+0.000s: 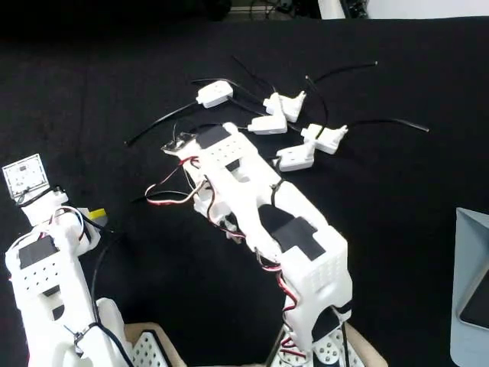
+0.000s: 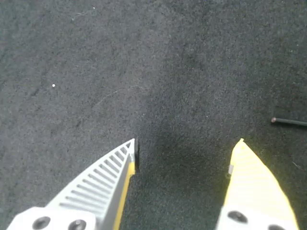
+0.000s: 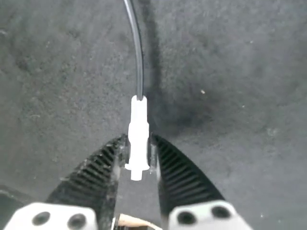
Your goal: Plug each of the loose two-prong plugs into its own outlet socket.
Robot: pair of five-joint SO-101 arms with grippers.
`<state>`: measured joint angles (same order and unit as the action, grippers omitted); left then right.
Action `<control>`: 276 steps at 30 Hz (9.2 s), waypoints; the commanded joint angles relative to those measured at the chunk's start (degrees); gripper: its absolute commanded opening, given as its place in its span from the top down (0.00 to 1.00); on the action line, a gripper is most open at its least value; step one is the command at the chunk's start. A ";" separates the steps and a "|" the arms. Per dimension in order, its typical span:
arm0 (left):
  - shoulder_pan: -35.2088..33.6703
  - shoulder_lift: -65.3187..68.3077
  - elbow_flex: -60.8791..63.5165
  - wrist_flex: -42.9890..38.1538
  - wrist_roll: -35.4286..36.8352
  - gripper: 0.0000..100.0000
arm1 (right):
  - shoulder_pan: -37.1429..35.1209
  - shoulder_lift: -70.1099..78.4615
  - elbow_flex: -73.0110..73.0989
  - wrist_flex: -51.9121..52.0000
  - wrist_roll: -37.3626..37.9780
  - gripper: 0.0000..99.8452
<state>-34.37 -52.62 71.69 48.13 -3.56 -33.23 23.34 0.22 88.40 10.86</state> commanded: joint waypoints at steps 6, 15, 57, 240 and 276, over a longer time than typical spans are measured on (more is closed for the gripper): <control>3.12 -1.05 -2.33 -0.70 0.35 0.69 | -0.70 -23.34 -3.47 1.05 -3.52 0.99; 8.13 -1.05 -10.42 -0.53 8.26 0.69 | -1.32 -39.87 0.75 -2.99 -14.33 0.99; 41.10 -17.67 -25.36 18.02 16.44 0.69 | -12.57 -69.67 42.15 -33.14 -16.35 0.99; 24.31 29.36 -27.03 9.49 -20.31 0.71 | 14.59 -63.96 53.41 -64.00 -26.46 0.99; 35.03 35.43 -25.89 7.47 -33.05 0.69 | 15.30 -64.13 53.41 -63.65 -23.82 0.99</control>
<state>2.81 -11.12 46.90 54.02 -38.11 -19.25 -40.92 53.93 25.45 -14.64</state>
